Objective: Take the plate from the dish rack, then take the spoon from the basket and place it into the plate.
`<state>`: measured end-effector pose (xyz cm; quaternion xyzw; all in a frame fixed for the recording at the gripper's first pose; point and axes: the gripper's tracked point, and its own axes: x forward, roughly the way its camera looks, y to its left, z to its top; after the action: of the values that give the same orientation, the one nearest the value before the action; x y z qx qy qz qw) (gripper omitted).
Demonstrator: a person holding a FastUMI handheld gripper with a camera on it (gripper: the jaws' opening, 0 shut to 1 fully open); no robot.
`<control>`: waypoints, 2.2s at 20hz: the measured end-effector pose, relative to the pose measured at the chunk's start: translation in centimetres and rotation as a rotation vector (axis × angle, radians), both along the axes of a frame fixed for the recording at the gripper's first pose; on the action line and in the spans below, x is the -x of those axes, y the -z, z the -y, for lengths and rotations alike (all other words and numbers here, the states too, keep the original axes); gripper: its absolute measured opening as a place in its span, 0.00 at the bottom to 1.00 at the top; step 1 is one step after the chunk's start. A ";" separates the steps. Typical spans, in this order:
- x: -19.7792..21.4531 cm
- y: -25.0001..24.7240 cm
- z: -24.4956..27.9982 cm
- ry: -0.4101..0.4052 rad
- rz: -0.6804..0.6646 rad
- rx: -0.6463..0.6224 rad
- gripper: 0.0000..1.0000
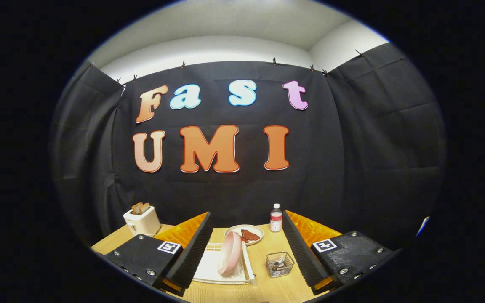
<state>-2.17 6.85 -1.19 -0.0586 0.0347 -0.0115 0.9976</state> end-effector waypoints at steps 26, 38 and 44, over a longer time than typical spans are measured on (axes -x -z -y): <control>-12.4 18.9 0.1 -0.065 -0.747 0.030 0.99; -11.0 24.4 -1.2 -0.010 -0.957 -0.091 0.52; -11.3 23.8 -0.4 0.097 -0.941 -0.081 0.27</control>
<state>9.10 7.29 -24.98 -0.0168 0.4859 -0.0290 0.8734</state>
